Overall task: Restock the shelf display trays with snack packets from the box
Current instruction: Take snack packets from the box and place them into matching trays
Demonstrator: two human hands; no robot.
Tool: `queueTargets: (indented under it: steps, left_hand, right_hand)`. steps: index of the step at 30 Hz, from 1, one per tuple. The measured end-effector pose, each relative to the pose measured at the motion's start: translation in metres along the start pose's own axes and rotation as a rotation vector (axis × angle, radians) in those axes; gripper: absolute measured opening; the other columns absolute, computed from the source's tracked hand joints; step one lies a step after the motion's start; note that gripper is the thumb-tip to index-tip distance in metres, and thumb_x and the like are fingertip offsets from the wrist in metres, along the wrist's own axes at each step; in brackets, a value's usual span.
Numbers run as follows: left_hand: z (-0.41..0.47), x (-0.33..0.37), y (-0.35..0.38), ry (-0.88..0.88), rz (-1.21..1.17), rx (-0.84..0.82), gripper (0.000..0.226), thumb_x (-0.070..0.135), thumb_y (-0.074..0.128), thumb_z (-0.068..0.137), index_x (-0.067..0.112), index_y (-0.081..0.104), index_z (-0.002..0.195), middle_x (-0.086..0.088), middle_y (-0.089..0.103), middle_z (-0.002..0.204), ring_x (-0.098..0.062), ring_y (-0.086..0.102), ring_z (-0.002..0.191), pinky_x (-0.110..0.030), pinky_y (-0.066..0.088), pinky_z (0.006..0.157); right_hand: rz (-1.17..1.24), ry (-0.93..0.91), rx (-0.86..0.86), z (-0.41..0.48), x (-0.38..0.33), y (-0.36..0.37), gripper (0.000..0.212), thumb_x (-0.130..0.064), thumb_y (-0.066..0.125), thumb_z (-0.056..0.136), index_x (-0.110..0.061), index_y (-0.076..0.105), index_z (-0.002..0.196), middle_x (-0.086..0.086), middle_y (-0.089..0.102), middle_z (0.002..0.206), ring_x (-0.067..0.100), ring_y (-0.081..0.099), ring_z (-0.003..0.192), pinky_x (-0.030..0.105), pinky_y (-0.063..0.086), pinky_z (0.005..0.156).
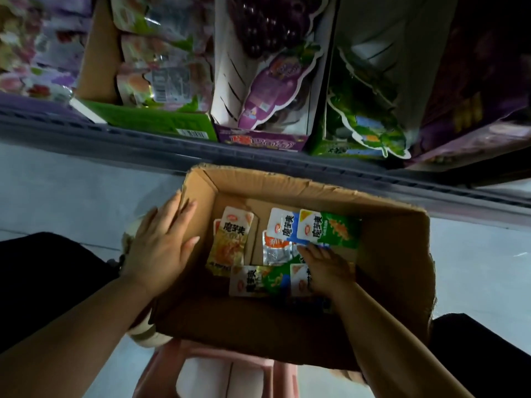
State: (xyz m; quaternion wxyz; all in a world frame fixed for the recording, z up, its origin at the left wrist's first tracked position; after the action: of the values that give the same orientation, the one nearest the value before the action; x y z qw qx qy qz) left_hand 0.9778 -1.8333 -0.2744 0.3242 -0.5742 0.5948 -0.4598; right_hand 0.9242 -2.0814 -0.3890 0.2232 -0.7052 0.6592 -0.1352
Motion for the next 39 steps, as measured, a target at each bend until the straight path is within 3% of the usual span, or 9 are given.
queueTargets:
  steps: [11,14,17,21,24,27,29,33,39]
  left_hand:
    - [0.001,-0.005,-0.002,-0.050,-0.049,0.025,0.059,0.040,0.031,0.084,0.005,0.043,0.132,-0.029,0.037,0.138,-0.054,0.047,0.111,-0.064,0.040,0.088]
    - [0.000,-0.004,-0.004,-0.048,-0.030,0.050,0.056,0.033,0.044,0.085,0.003,0.044,0.132,-0.030,0.036,0.138,-0.055,0.046,0.111,-0.063,0.039,0.089]
    - [-0.001,-0.004,-0.009,-0.054,-0.044,0.100,0.054,0.021,0.057,0.087,0.005,0.040,0.135,-0.027,0.030,0.143,-0.054,0.040,0.118,-0.064,0.036,0.092]
    - [-0.001,0.003,-0.011,-0.008,-0.027,0.128,0.053,0.021,0.054,0.084,0.000,0.044,0.132,-0.032,0.034,0.139,-0.053,0.043,0.116,-0.060,0.033,0.095]
    - [-0.002,0.005,-0.012,-0.021,-0.041,0.138,0.052,0.016,0.059,0.083,-0.002,0.045,0.130,-0.034,0.034,0.138,-0.056,0.042,0.115,-0.061,0.033,0.093]
    - [-0.002,0.006,-0.011,-0.007,-0.015,0.141,0.053,0.019,0.053,0.079,-0.004,0.047,0.127,-0.037,0.038,0.133,-0.057,0.047,0.109,-0.062,0.036,0.089]
    - [-0.001,0.005,-0.009,-0.013,-0.009,0.125,0.054,0.019,0.052,0.078,-0.003,0.048,0.127,-0.037,0.039,0.132,-0.056,0.048,0.108,-0.061,0.037,0.089]
    - [-0.002,0.006,-0.013,-0.013,0.011,0.132,0.052,0.017,0.056,0.079,-0.003,0.049,0.126,-0.036,0.042,0.131,-0.057,0.050,0.105,-0.062,0.038,0.086]
    - [-0.006,0.006,-0.016,-0.037,0.002,0.039,0.061,0.028,0.047,0.092,0.011,0.021,0.144,-0.018,0.010,0.153,-0.037,0.019,0.137,-0.045,0.012,0.112]
  right_hand:
    - [0.127,0.001,-0.057,-0.003,0.001,0.017,0.076,-0.004,0.052,0.087,-0.022,0.009,0.147,0.004,0.011,0.155,0.026,0.016,0.141,0.037,0.019,0.112]
    - [0.148,0.041,-0.022,-0.003,0.008,0.020,0.073,-0.010,0.059,0.084,-0.021,0.020,0.144,0.005,0.025,0.151,0.027,0.027,0.137,0.036,0.027,0.107]
    - [-0.001,0.030,0.054,0.002,0.010,0.017,0.071,-0.021,0.064,0.080,-0.020,0.026,0.140,0.007,0.030,0.145,0.027,0.026,0.135,0.037,0.020,0.110]
    - [-0.070,-0.008,0.032,0.009,0.009,0.024,0.071,-0.015,0.062,0.081,-0.017,0.024,0.140,0.009,0.023,0.147,0.028,0.018,0.138,0.037,0.015,0.113]
    - [0.019,0.004,-0.029,0.012,0.008,0.033,0.067,-0.010,0.058,0.084,-0.013,0.023,0.141,0.011,0.028,0.147,0.027,0.027,0.136,0.037,0.026,0.108]
    - [0.072,0.040,-0.081,0.013,0.011,0.044,0.052,-0.024,0.059,0.086,-0.017,0.036,0.132,0.009,0.049,0.131,0.029,0.047,0.120,0.040,0.040,0.098]
    - [0.094,0.043,-0.146,0.012,0.009,0.052,0.042,-0.033,0.057,0.088,-0.014,0.049,0.124,0.009,0.054,0.123,0.028,0.051,0.114,0.038,0.042,0.096]
    - [0.247,0.110,-0.152,0.006,0.013,0.052,0.031,-0.021,0.053,0.091,-0.007,0.053,0.119,0.012,0.055,0.121,0.025,0.053,0.111,0.029,0.043,0.090]
    - [0.540,0.137,0.017,-0.028,0.026,-0.004,0.036,-0.017,0.057,0.089,-0.009,0.053,0.124,0.012,0.057,0.124,0.022,0.055,0.106,0.021,0.040,0.076]
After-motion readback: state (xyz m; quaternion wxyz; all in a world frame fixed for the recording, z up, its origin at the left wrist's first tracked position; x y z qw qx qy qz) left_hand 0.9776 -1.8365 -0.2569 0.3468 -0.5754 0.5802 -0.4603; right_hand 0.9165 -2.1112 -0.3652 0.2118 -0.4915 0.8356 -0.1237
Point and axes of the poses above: each hand's wrist, its own z-axis towards the middle knuckle, its own y-axis out of the palm, x = y × z, the point moved 10 cm from there along z, towards the middle knuckle
